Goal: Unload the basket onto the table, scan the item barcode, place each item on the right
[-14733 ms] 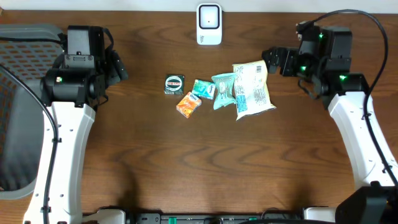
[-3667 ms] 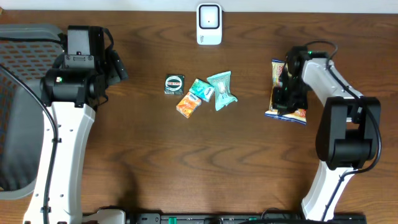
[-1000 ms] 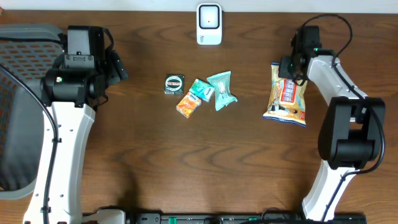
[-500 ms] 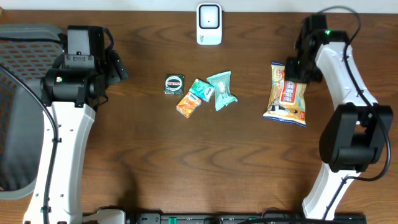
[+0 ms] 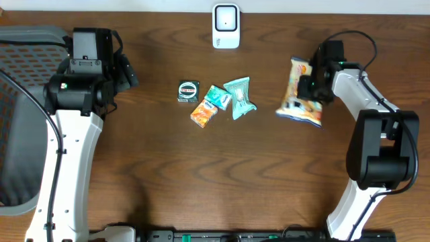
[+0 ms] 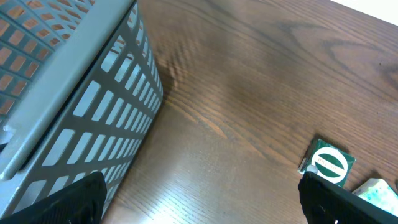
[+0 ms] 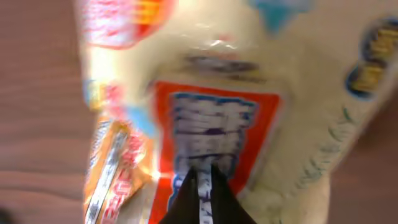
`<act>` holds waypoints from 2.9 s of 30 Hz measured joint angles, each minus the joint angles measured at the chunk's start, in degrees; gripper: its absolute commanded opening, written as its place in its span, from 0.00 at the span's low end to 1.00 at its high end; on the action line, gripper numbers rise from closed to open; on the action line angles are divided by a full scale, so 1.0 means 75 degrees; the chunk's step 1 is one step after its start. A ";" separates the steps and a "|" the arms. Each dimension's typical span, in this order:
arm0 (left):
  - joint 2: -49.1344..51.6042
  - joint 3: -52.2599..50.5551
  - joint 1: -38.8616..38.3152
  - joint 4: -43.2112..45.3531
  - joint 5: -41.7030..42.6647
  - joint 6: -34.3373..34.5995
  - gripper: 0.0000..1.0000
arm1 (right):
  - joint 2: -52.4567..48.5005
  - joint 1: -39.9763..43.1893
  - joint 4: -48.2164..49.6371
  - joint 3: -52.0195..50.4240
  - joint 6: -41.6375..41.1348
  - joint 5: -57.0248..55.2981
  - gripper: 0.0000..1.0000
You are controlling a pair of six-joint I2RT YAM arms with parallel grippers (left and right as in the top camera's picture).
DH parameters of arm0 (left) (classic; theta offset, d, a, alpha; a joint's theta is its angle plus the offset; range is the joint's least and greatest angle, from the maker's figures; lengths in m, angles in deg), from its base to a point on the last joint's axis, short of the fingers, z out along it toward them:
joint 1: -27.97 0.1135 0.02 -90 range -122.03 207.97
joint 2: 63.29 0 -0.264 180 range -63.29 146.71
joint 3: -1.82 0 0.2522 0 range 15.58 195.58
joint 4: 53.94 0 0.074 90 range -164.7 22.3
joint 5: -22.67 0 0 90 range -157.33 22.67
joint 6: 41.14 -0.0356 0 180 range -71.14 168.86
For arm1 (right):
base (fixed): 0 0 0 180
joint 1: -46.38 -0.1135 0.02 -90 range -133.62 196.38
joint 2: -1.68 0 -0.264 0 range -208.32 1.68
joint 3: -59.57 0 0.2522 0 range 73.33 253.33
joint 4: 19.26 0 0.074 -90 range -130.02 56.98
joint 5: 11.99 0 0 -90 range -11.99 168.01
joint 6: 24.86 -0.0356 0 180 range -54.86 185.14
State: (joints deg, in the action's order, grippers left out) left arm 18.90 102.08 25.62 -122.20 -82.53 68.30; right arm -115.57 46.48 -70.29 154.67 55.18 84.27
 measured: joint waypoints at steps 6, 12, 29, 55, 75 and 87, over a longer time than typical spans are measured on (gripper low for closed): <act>0.0000 0.0003 0.0000 0.0006 0.0000 0.0000 0.98 | -0.0122 -0.0326 0.1326 0.0017 -0.0099 0.1769 0.05; 0.0000 0.0000 0.0000 0.0003 0.0000 0.0000 0.98 | -0.0131 -0.0944 0.0988 0.0361 -0.0169 0.2200 0.09; 0.0000 0.0000 0.0000 0.0003 0.0000 0.0000 0.98 | -0.0175 0.1078 -0.1772 0.2646 -0.0230 0.1550 0.80; 0.0000 0.0003 0.0000 0.0003 0.0000 0.0000 0.98 | -0.0067 0.1005 0.2296 -0.0915 -0.1953 0.2582 0.71; 0.0000 0.0000 0.0000 0.0006 0.0000 0.0000 0.98 | 0.0044 0.0877 0.2649 -0.1262 -0.2378 0.2868 0.01; 0.0000 0.0000 0.0000 0.0006 0.0000 0.0000 0.98 | 0.1443 0.1166 0.1810 -0.0956 -0.1093 0.3162 0.01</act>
State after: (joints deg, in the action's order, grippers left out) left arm 18.90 102.08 25.62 -122.15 -82.53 68.30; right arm -104.75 55.22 -56.72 147.50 46.98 107.99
